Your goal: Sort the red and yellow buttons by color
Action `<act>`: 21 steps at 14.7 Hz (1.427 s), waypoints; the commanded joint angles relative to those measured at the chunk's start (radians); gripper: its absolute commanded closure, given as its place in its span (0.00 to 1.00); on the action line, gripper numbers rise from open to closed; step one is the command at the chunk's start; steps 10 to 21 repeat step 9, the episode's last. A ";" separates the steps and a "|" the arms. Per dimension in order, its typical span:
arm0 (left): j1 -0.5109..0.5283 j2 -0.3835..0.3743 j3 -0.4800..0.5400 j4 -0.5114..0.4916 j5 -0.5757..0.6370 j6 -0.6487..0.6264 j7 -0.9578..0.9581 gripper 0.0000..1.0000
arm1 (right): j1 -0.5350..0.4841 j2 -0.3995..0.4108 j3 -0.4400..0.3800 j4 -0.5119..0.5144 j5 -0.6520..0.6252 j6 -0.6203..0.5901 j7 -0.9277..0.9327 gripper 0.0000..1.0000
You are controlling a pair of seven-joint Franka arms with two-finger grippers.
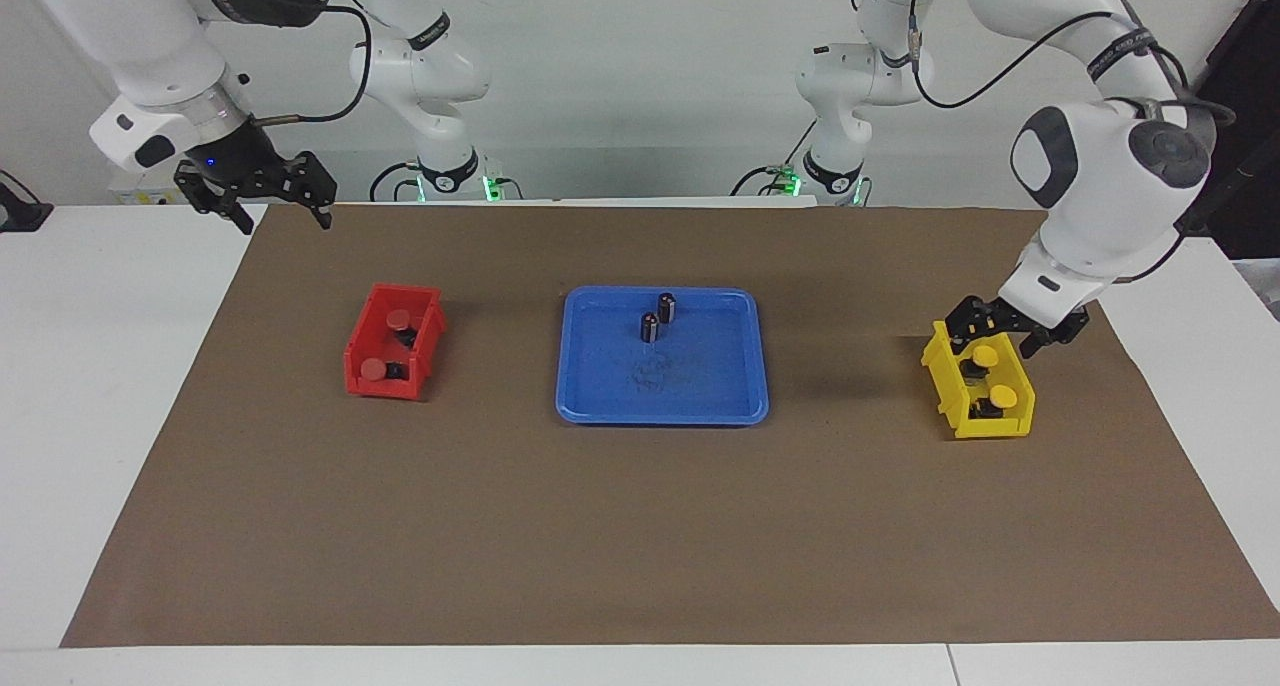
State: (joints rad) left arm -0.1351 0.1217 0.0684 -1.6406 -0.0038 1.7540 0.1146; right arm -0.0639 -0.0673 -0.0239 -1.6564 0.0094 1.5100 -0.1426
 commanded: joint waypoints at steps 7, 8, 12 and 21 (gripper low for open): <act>0.009 -0.142 0.037 0.053 -0.047 -0.229 -0.003 0.00 | -0.017 -0.012 0.015 -0.008 -0.005 -0.014 0.012 0.00; 0.009 -0.142 0.045 0.053 -0.048 -0.229 -0.001 0.00 | -0.017 -0.012 0.015 -0.006 -0.005 -0.014 0.012 0.00; 0.009 -0.142 0.047 0.053 -0.048 -0.229 0.002 0.00 | -0.017 -0.012 0.015 -0.006 -0.005 -0.014 0.012 0.00; 0.009 -0.142 0.047 0.053 -0.048 -0.229 0.002 0.00 | -0.017 -0.012 0.015 -0.006 -0.005 -0.014 0.012 0.00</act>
